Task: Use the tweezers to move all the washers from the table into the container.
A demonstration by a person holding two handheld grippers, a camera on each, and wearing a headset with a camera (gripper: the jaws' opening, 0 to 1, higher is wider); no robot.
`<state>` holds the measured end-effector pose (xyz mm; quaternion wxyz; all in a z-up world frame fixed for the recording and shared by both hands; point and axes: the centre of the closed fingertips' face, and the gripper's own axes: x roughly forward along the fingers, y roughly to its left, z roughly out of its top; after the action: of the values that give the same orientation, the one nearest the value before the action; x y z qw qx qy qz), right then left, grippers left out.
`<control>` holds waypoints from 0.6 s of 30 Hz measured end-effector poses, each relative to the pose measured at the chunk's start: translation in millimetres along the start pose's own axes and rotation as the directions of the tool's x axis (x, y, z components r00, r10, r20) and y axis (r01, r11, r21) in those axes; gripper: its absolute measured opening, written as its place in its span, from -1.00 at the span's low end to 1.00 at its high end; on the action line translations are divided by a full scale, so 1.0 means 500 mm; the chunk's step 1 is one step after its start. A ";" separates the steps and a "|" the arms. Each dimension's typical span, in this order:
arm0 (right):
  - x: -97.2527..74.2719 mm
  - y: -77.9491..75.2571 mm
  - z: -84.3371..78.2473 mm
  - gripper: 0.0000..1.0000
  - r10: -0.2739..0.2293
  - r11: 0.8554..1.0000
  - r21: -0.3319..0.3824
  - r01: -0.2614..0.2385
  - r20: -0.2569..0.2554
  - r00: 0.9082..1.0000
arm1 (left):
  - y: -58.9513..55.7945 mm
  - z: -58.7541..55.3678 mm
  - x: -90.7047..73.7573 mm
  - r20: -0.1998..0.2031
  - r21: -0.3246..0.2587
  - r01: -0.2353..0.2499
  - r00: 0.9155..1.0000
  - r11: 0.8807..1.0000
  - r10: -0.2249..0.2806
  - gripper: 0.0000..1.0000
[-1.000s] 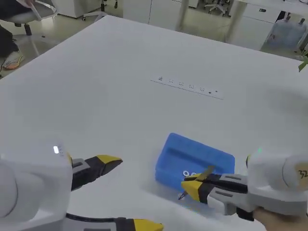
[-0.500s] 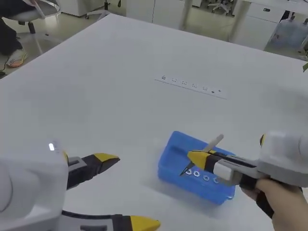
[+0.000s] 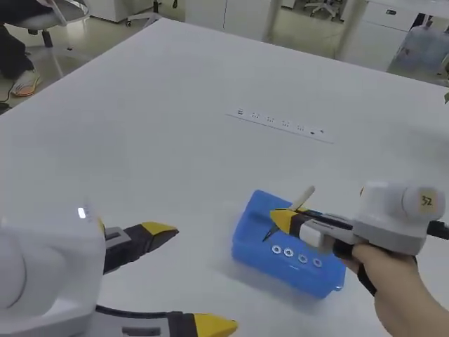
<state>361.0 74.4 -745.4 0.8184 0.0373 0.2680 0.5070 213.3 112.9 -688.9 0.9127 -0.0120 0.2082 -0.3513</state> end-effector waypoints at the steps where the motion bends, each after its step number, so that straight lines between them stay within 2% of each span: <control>1: 0.004 -0.006 -0.005 -0.94 -0.001 1.000 -0.006 0.001 -0.005 1.000 | 0.001 -0.001 -0.001 0.000 -0.002 -0.002 1.000 1.000 0.002 0.51; 11: 0.026 -0.031 -0.030 -0.94 -0.038 0.992 -0.127 0.029 -0.068 0.997 | 0.008 -0.012 -0.010 -0.008 -0.012 -0.015 1.000 1.000 0.015 0.49; 16: 0.029 -0.043 -0.047 -0.94 -0.047 0.983 -0.180 0.027 -0.103 0.994 | 0.008 -0.007 -0.008 -0.007 -0.007 -0.014 1.000 1.000 0.014 0.48; 18: 0.027 -0.042 -0.043 -0.94 -0.048 0.981 -0.193 0.027 -0.105 0.993 | 0.007 -0.005 -0.007 -0.007 -0.008 -0.012 1.000 1.000 0.012 0.48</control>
<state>372.0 71.0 -776.1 0.8117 -0.0745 0.2630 0.5162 212.3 118.0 -690.7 0.9140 -0.0129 0.2129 -0.3451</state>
